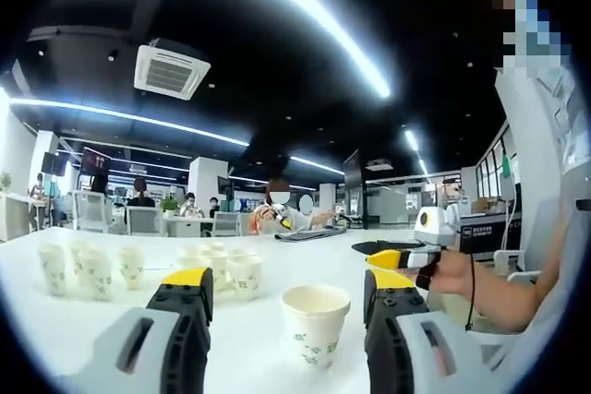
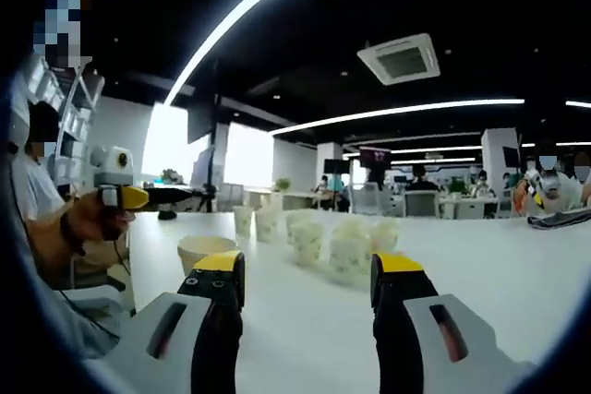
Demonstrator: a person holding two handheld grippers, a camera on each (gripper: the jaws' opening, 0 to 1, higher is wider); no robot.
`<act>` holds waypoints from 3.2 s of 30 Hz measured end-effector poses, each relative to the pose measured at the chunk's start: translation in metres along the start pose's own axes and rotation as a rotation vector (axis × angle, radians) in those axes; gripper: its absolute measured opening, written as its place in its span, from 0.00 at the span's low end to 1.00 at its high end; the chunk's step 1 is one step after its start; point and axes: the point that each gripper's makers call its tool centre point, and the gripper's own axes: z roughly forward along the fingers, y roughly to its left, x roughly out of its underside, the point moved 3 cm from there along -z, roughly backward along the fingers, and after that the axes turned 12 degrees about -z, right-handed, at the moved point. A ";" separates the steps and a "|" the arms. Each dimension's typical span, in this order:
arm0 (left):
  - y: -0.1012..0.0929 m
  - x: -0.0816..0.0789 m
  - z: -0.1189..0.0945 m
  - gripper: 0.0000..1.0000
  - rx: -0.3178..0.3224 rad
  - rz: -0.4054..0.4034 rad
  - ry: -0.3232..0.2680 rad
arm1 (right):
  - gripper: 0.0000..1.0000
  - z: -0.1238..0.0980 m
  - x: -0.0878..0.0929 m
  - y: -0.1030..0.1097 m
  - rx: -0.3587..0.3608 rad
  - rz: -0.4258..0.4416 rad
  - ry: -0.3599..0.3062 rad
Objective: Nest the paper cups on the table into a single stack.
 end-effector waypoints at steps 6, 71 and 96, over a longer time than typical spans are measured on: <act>-0.002 -0.006 -0.003 0.69 0.000 0.012 -0.010 | 0.58 0.017 0.001 -0.009 -0.016 -0.013 0.007; -0.006 -0.018 -0.003 0.67 -0.001 0.047 -0.022 | 0.78 0.143 0.073 -0.041 -0.163 -0.005 0.235; 0.002 -0.019 -0.008 0.66 -0.020 0.048 -0.028 | 0.74 0.173 0.100 -0.038 -0.147 0.012 0.332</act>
